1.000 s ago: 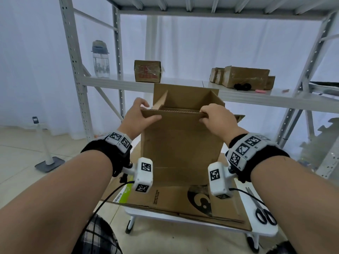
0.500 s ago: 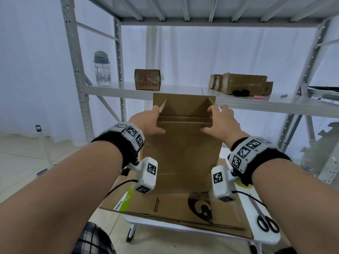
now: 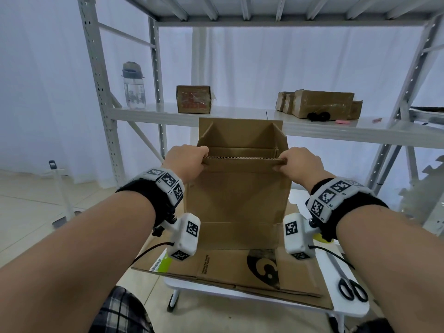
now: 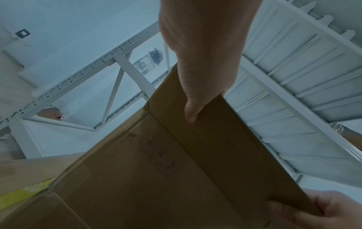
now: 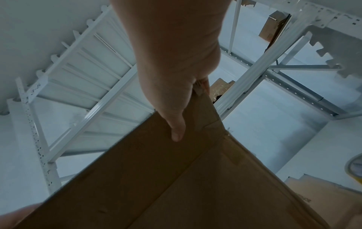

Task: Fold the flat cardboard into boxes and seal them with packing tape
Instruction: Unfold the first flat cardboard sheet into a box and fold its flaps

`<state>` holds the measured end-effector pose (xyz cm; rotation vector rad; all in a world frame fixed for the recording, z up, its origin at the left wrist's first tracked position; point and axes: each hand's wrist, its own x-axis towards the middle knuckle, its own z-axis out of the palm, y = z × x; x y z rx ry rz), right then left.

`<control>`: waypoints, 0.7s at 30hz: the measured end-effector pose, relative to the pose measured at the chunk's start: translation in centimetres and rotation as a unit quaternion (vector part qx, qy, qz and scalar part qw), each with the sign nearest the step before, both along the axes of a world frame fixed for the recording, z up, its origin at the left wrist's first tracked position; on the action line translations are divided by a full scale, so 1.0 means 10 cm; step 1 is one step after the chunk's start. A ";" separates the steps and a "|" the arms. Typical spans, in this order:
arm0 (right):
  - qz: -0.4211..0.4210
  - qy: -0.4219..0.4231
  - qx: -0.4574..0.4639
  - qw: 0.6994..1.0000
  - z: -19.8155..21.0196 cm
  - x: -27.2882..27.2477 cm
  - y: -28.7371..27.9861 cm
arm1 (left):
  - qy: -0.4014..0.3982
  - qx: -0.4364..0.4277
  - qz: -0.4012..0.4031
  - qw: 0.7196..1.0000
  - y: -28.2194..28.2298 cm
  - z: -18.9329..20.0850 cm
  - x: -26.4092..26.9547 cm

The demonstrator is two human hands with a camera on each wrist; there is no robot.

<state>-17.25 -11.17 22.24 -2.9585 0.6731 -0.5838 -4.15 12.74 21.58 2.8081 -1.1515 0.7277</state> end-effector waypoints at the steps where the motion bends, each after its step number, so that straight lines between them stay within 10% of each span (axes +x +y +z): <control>1: 0.002 -0.007 0.003 1.000 0.01 -0.01 0.01 | -0.014 -0.001 0.000 1.000 0.00 0.01 -0.01; 10: 0.102 -0.036 -0.090 0.990 0.27 -0.15 0.38 | -0.017 -0.101 -0.133 0.986 -0.30 0.09 -0.31; 17: 0.136 -0.208 0.140 0.959 0.24 -0.31 0.39 | 0.025 -0.101 -0.158 0.982 -0.24 0.04 -0.38; 21: 0.137 -0.124 0.380 0.906 0.12 -0.38 0.34 | 0.051 -0.141 -0.165 0.975 -0.10 -0.09 -0.34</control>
